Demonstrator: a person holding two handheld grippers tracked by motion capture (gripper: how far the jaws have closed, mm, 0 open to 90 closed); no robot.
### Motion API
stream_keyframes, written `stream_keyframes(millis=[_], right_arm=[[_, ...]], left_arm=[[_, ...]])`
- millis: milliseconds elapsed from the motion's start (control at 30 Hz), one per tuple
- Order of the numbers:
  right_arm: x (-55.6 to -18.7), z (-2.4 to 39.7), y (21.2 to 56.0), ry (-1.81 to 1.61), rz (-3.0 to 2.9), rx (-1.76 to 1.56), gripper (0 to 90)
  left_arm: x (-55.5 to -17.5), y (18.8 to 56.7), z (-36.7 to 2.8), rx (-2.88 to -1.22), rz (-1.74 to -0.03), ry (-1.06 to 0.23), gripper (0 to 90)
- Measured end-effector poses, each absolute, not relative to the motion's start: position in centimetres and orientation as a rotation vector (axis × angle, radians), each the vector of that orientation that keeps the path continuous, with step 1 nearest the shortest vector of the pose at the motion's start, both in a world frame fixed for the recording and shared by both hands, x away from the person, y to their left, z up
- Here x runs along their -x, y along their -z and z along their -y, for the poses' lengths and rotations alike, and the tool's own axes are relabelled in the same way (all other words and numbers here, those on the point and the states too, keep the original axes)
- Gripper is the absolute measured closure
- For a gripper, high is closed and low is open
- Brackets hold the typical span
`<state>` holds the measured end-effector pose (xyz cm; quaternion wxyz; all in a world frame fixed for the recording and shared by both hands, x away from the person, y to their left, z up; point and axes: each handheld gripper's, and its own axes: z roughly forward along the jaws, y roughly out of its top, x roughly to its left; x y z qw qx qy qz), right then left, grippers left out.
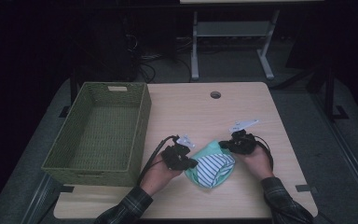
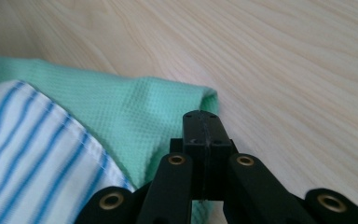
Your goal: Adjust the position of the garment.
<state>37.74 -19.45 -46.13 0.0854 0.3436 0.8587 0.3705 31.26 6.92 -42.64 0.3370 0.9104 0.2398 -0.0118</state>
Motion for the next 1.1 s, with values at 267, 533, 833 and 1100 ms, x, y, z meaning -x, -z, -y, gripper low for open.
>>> stream_keyframes(millis=[267, 533, 833, 1100], right_arm=[[-37.9, 19.6, 46.7, -1.07, -2.573, -1.027, 89.9], [-37.5, 20.0, 46.7, -1.058, -2.581, -1.031, 89.9], [-35.6, 21.3, 46.5, -1.038, -2.588, -1.049, 89.9], [-33.6, 22.1, 46.4, -1.019, -2.604, -1.023, 89.9]], left_arm=[[-30.8, 44.8, -6.6, -2.472, -0.625, 0.038, 88.2], [-31.5, 44.9, -6.6, -2.489, -0.638, 0.005, 89.2], [-33.3, 44.7, -6.7, -2.515, -0.66, -0.07, 89.5], [-35.4, 44.8, -6.1, -2.501, -0.7, -0.095, 89.6]])
